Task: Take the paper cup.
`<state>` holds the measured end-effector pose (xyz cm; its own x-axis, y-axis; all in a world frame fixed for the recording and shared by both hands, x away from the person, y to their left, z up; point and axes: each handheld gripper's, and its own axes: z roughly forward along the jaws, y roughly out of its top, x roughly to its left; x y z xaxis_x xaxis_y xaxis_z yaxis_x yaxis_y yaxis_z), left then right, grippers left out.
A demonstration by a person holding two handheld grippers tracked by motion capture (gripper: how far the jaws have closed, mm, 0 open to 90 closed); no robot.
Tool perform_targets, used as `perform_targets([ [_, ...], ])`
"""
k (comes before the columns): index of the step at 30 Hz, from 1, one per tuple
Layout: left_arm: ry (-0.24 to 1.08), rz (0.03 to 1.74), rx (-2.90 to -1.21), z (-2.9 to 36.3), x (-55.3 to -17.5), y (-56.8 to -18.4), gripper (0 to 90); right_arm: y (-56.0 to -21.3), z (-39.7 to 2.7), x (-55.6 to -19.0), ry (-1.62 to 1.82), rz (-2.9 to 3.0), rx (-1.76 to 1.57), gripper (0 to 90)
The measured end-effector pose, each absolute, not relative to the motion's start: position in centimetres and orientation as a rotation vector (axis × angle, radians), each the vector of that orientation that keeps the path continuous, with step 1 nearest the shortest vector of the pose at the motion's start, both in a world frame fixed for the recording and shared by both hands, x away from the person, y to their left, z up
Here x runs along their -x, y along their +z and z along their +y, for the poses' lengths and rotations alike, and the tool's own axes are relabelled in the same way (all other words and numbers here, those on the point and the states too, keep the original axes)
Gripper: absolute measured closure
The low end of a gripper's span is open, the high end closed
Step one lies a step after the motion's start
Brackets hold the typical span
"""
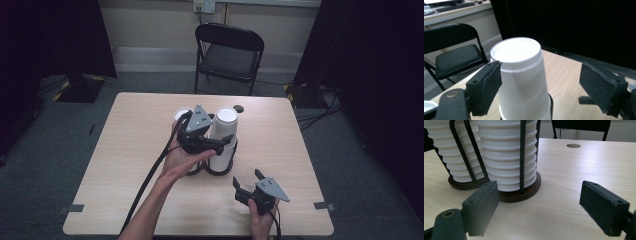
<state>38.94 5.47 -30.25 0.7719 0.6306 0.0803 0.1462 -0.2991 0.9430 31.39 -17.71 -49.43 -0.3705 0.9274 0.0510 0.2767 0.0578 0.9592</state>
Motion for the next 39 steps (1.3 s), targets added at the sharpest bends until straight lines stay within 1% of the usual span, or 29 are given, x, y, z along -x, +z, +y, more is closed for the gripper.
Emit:
perform_targets([
  [3,0.525,0.619,-1.826,5.6,-39.6,-30.0,18.3,-49.4,-17.7,-31.4,1.338,1.716,-1.212,14.9],
  [4,0.518,0.621,-1.814,5.6,-39.8,-29.9,16.7,-49.4,-17.7,-31.4,1.338,1.717,-1.211,14.9],
  [7,0.482,0.639,-1.8,5.6,-40.5,-29.6,16.1,-49.4,-17.7,-31.4,1.34,1.717,-1.212,14.9],
  [15,0.502,0.648,-1.882,4.0,-42.2,-29.3,15.9,-49.4,-17.8,-31.4,1.341,1.716,-1.211,14.9],
  [18,0.499,0.652,-1.891,3.6,-42.6,-29.4,17.8,-49.4,-17.8,-31.4,1.34,1.718,-1.213,14.9],
  [22,0.508,0.655,-1.904,3.2,-42.8,-29.6,15.7,-49.4,-17.8,-31.4,1.344,1.716,-1.21,14.9],
  [27,0.488,0.665,-1.908,3.0,-43.2,-29.8,15.7,-49.4,-17.8,-31.4,1.342,1.717,-1.208,14.9],
  [33,0.512,0.677,-1.939,2.5,-43.6,-30.3,15.7,-49.4,-17.8,-31.4,1.343,1.717,-1.209,14.9],
  [37,0.505,0.695,-1.942,2.3,-43.8,-30.6,15.9,-49.4,-17.7,-31.4,1.342,1.717,-1.208,14.9],
  [39,0.517,0.691,-1.979,2.0,-43.9,-31.0,16.3,-49.4,-17.8,-31.4,1.343,1.717,-1.206,15.0],
])
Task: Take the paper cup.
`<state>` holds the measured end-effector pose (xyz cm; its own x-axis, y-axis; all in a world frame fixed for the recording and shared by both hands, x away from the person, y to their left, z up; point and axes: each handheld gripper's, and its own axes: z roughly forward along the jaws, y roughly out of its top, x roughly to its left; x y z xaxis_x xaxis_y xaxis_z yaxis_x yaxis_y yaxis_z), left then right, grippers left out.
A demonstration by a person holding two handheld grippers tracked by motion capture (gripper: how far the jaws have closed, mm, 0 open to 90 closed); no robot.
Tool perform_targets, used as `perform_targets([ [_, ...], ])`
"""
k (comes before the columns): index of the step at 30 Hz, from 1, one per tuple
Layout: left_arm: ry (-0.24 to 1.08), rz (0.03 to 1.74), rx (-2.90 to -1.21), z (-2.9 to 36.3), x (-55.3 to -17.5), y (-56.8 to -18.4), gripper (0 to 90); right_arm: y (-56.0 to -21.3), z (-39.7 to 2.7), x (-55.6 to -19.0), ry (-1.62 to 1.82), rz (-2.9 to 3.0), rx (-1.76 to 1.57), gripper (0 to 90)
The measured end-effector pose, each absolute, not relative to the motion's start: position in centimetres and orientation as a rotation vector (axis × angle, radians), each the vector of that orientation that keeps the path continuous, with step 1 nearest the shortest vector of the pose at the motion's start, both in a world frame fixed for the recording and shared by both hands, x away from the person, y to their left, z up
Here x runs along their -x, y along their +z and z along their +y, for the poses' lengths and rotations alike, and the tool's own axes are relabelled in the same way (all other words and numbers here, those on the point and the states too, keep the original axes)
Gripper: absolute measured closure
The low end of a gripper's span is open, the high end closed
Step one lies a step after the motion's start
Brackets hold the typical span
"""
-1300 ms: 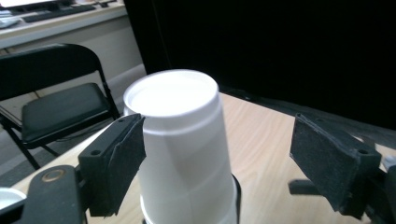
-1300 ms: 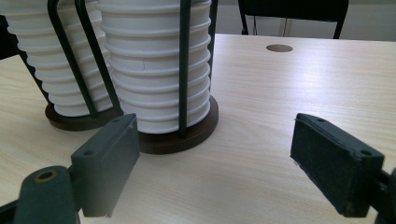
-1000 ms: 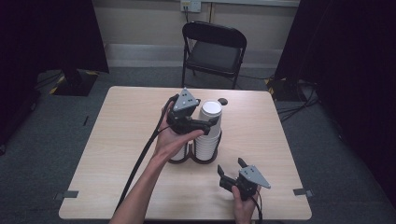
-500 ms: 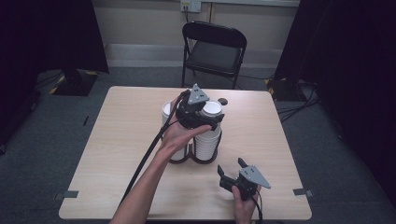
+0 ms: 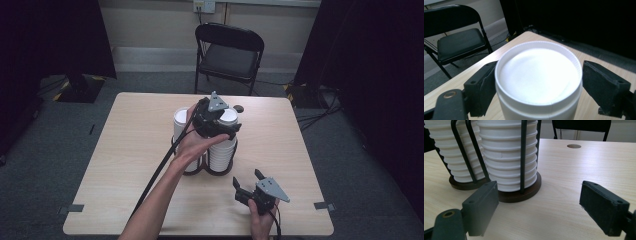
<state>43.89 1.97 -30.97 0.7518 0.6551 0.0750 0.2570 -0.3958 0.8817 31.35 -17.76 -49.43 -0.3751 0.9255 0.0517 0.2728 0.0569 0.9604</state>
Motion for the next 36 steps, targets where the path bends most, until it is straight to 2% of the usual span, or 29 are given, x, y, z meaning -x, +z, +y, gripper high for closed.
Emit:
perform_targets([
  [12,0.49,0.72,-2.034,1.6,-44.7,-32.1,18.5,-49.4,-17.8,-31.4,1.342,1.719,-1.214,15.1],
  [23,0.453,0.732,-2.019,1.8,-44.8,-31.9,20.1,-49.4,-17.8,-31.4,1.346,1.718,-1.208,15.4],
  [36,0.471,0.726,-2.003,1.8,-44.8,-31.9,20.3,-49.4,-17.8,-31.4,1.348,1.721,-1.207,15.5],
])
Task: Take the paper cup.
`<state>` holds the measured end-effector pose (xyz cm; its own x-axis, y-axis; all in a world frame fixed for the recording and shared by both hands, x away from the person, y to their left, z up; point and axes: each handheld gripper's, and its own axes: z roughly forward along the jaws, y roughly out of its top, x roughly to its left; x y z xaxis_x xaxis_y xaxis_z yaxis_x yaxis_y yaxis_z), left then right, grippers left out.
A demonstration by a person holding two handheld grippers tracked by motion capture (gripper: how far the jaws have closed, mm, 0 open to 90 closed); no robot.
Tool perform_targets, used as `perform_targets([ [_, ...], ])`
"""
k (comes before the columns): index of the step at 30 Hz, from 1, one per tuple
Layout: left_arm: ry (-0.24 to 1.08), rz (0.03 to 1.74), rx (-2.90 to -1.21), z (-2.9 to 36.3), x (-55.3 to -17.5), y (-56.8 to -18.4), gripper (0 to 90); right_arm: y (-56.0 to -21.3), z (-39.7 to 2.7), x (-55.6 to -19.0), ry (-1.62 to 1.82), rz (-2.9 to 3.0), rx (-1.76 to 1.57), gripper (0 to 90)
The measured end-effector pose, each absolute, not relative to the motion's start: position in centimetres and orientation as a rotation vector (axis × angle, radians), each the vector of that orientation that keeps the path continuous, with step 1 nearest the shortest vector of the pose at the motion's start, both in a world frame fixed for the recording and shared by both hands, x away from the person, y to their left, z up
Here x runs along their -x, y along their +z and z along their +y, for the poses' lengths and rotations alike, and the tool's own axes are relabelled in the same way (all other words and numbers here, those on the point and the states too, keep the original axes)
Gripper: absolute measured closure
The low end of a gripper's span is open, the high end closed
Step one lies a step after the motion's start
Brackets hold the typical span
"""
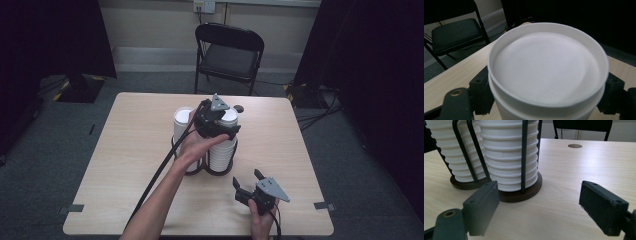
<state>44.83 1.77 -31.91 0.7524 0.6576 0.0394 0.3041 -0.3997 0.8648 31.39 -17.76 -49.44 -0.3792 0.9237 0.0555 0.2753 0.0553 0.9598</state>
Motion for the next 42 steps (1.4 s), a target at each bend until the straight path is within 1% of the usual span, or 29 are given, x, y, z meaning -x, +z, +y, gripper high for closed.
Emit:
perform_targets([
  [7,0.476,0.712,-1.956,2.2,-44.6,-31.4,20.3,-49.4,-17.8,-31.4,1.348,1.722,-1.206,15.5],
  [12,0.49,0.709,-1.951,2.2,-44.4,-31.2,20.3,-49.4,-17.7,-31.4,1.347,1.725,-1.207,15.5],
  [16,0.495,0.709,-1.893,2.5,-44.2,-30.7,20.3,-49.4,-17.7,-31.4,1.347,1.724,-1.206,15.5],
  [20,0.485,0.712,-1.878,2.8,-44.3,-30.4,20.5,-49.4,-17.7,-31.4,1.347,1.724,-1.208,15.5],
  [22,0.488,0.685,-1.876,2.8,-44.1,-30.4,20.7,-49.4,-17.7,-31.4,1.344,1.724,-1.207,15.5],
  [23,0.512,0.667,-1.872,2.6,-43.9,-30.3,21.0,-49.4,-17.7,-31.4,1.345,1.722,-1.207,15.3],
  [26,0.519,0.664,-1.867,2.5,-43.8,-30.2,21.0,-49.4,-17.7,-31.4,1.343,1.722,-1.209,15.3],
  [32,0.525,0.668,-1.797,3.0,-43.6,-29.5,20.9,-49.4,-17.7,-31.4,1.344,1.721,-1.207,15.3],
  [34,0.515,0.66,-1.767,3.2,-43.5,-29.2,20.9,-49.4,-17.7,-31.4,1.346,1.72,-1.206,15.3],
  [35,0.53,0.641,-1.756,3.2,-43.3,-29.0,20.9,-49.4,-17.7,-31.4,1.347,1.72,-1.206,15.3],
  [42,0.549,0.655,-1.716,3.9,-42.9,-28.4,21.0,-49.4,-17.8,-31.4,1.345,1.721,-1.207,15.3],
])
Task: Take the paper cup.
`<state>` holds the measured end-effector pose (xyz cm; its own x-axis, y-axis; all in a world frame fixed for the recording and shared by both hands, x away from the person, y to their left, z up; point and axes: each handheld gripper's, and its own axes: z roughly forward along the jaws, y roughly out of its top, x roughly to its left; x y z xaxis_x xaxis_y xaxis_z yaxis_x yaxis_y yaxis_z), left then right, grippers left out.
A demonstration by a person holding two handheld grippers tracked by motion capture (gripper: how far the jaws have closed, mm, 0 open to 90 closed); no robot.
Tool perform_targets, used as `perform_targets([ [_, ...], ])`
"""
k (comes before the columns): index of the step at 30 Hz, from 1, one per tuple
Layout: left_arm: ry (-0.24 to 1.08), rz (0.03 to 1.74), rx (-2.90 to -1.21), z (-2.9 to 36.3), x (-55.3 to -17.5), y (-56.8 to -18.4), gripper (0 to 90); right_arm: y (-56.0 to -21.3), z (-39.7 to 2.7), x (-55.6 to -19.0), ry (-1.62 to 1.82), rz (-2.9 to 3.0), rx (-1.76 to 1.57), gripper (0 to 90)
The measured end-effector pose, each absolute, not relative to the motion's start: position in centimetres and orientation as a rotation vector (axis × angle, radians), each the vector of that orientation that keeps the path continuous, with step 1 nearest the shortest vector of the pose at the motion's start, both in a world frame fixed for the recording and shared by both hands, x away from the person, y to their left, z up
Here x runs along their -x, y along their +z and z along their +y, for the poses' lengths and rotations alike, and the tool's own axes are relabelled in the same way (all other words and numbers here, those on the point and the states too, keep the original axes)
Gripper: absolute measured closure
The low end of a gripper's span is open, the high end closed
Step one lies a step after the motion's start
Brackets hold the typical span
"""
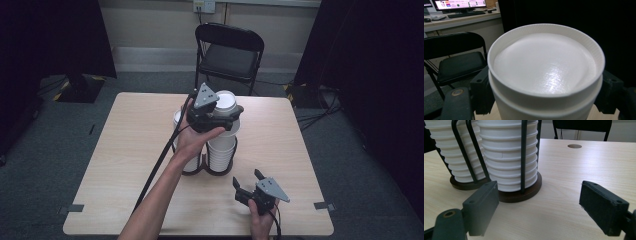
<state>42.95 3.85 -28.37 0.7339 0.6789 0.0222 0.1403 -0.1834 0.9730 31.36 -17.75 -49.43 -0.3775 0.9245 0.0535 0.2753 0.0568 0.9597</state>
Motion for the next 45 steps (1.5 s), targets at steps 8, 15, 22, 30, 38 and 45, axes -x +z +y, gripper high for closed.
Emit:
perform_targets([
  [8,0.557,0.645,-1.63,4.8,-42.1,-27.1,21.0,-49.4,-17.7,-31.4,1.343,1.721,-1.205,15.3],
  [15,0.555,0.631,-1.593,5.9,-41.4,-26.2,21.0,-49.4,-17.7,-31.4,1.343,1.72,-1.208,15.3],
  [22,0.546,0.64,-1.578,7.0,-40.9,-25.8,21.0,-49.4,-17.7,-31.4,1.343,1.722,-1.209,15.3],
  [30,0.519,0.659,-1.561,8.0,-40.0,-25.5,21.0,-49.4,-17.7,-31.4,1.339,1.723,-1.214,15.3],
  [38,0.489,0.634,-1.562,8.7,-38.6,-25.5,20.9,-49.4,-17.7,-31.4,1.341,1.721,-1.211,15.3],
  [45,0.472,0.628,-1.562,9.3,-38.0,-26.2,20.9,-49.4,-17.7,-31.4,1.342,1.722,-1.212,15.3],
])
